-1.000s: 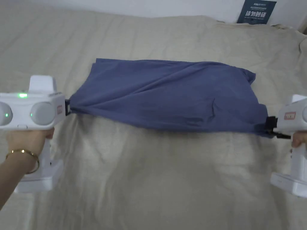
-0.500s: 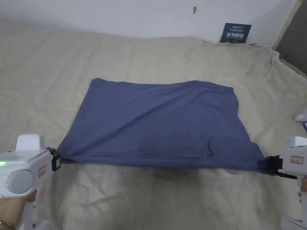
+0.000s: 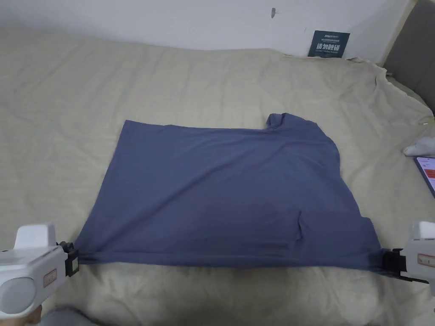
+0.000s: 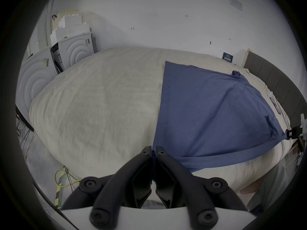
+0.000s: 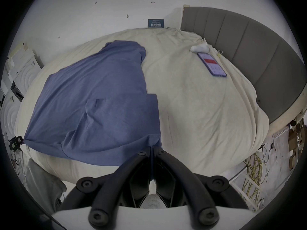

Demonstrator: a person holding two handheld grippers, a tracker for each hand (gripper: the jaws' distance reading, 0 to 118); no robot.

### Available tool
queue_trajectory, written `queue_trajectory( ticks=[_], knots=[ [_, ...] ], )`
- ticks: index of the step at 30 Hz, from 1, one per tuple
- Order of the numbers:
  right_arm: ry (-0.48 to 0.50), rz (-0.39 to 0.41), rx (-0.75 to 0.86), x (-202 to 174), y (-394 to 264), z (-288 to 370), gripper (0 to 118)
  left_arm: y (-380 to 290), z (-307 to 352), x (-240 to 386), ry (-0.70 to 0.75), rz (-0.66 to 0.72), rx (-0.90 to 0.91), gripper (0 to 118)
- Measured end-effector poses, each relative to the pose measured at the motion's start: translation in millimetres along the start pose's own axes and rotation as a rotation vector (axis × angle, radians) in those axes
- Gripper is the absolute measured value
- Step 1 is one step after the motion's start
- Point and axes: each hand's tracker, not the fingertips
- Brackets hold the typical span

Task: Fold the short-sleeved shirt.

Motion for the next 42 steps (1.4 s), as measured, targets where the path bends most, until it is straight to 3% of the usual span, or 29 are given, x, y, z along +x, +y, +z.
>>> queue_trajectory(
  ticks=[6, 8, 10, 11, 12, 13, 14, 16, 22, 26, 29, 34, 35, 38, 39, 41, 42],
  knots=[
    [-0.034, 0.036, -0.039, -6.9, -26.7, -17.0, 2, -10.2, -12.6, -1.1, 0.011, 0.002, -0.048, 0],
    [-0.043, 0.045, -0.044, -9.4, -30.4, -21.5, 2, -8.7, -13.8, -0.8, 0.006, 0.008, -0.063, 11],
    [-0.041, 0.041, -0.044, -10.8, -30.8, -23.2, 6, -5.8, -13.9, -2.7, 0.007, 0.004, -0.096, 38],
    [-0.04, 0.038, -0.04, -10.8, -30.0, -22.6, 18, -4.2, -12.4, -5.9, 0.01, 0.007, -0.115, 58],
    [-0.036, 0.038, -0.044, -10.2, -28.0, -20.7, 49, -1.7, -10.5, -10.5, 0.002, 0.016, -0.137, 81],
    [-0.037, 0.041, -0.052, -9.0, -25.8, -18.2, 74, 1.5, -8.5, -15.2, -0.005, 0.031, -0.158, 96],
    [-0.035, 0.047, -0.055, -6.5, -23.0, -14.9, 93, 6.3, -5.3, -20.4, -0.012, 0.041, -0.168, 106],
    [-0.047, 0.045, -0.046, -3.0, -15.5, -3.9, 97, 17.5, 4.8, -26.4, -0.03, 0.044, -0.166, 113],
    [-0.089, 0.068, 0.182, -5.6, 23.6, 50.0, 98, 72.7, 39.7, -24.5, -0.069, 0.092, 0.012, 113],
    [-0.046, 0.084, 0.387, -19.0, 40.1, 82.2, 104, 98.5, 59.7, -4.2, -0.128, 0.098, 0.153, 113],
    [-0.017, 0.094, 0.539, -33.3, 38.9, 96.0, 105, 100.7, 64.4, 18.1, -0.09, 0.027, 0.298, 111],
    [0.019, 0.09, 0.651, -50.8, 19.2, 92.7, 102, 82.3, 62.8, 47.1, -0.062, -0.044, 0.442, 84],
    [0.038, 0.077, 0.657, -52.3, 15.3, 90.9, 96, 77.3, 61.7, 49.2, -0.073, -0.037, 0.459, 78],
    [0.078, 0.029, 0.675, -56.0, 3.9, 87.7, 49, 65.7, 60.7, 56.0, -0.09, -0.034, 0.483, 35],
    [0.075, 0.024, 0.68, -57.3, 0.9, 86.6, 29, 62.4, 58.2, 55.9, -0.095, -0.04, 0.489, 16],
    [0.06, 0.02, 0.684, -59.8, -2.6, 85.3, 6, 58.6, 56.9, 57.5, -0.096, -0.045, 0.495, 0],
    [0.06, 0.017, 0.683, -63.4, -3.8, 86.0, 2, 57.0, 57.1, 58.1, -0.091, -0.043, 0.506, 0]
  ],
)
